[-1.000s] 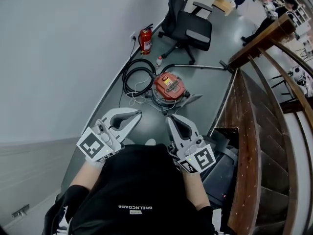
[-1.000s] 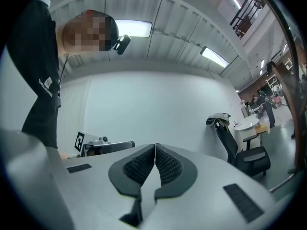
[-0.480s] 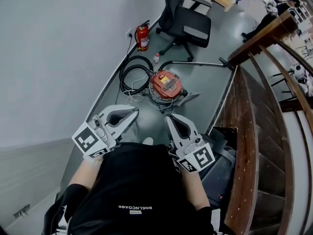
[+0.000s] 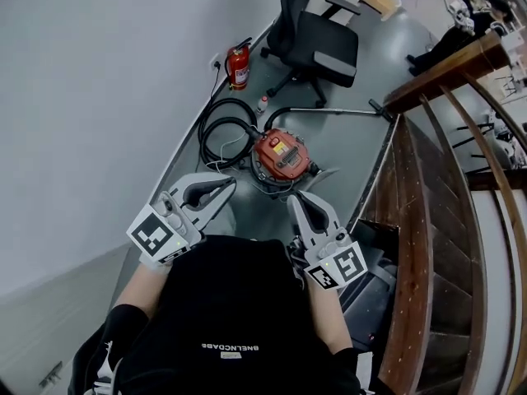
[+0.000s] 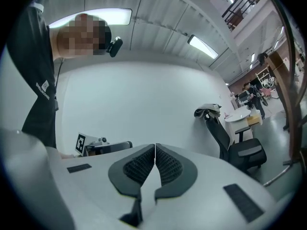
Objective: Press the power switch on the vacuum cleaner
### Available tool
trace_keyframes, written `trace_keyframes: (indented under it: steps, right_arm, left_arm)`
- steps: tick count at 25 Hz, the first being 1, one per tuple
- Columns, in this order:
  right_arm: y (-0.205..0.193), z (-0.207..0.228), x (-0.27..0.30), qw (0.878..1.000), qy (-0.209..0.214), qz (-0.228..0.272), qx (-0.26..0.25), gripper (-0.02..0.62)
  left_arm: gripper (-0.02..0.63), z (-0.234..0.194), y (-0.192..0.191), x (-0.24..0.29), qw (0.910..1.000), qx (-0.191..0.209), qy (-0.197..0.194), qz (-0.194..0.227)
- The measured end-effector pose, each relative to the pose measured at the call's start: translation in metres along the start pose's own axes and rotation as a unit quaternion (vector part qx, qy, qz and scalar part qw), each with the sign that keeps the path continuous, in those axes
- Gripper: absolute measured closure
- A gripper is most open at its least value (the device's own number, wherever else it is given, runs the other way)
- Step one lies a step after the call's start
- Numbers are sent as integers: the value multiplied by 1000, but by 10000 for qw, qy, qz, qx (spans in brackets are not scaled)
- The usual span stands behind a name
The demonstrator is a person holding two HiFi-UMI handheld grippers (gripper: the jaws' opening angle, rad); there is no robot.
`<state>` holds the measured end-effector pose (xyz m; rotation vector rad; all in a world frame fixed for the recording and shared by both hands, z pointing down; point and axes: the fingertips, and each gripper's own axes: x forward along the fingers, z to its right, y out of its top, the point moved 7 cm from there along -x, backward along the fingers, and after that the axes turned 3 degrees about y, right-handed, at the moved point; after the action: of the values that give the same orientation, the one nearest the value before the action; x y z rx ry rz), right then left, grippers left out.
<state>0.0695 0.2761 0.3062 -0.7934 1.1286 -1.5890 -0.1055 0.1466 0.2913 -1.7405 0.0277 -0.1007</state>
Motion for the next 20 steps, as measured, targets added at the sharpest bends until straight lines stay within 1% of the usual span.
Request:
trace_keyframes:
  steps: [6,10,14,18,20]
  right_arm:
    - [2,23,72,9997,-243,-66,9,569]
    - [2,35,115,9994,-339,-115,-17,568]
    - [4,49,138,9984,-491,-222,-152,569]
    - [1,64,145,9974,-599,-359,-167,569]
    - [-4,75,145,9969,-608,-481,-124,568]
  left_arm:
    - [592,-79,10,3,9996,-56,-216,-151]
    - [592,-123,12,-2,9992,-82,-234,-316]
    - [592,-147,15,1,9984,-111,-400,-394]
    - [592,-157,16,9,9983,-143,-358,-436]
    - [592,-159,11,14,9975,-201,-336,-581]
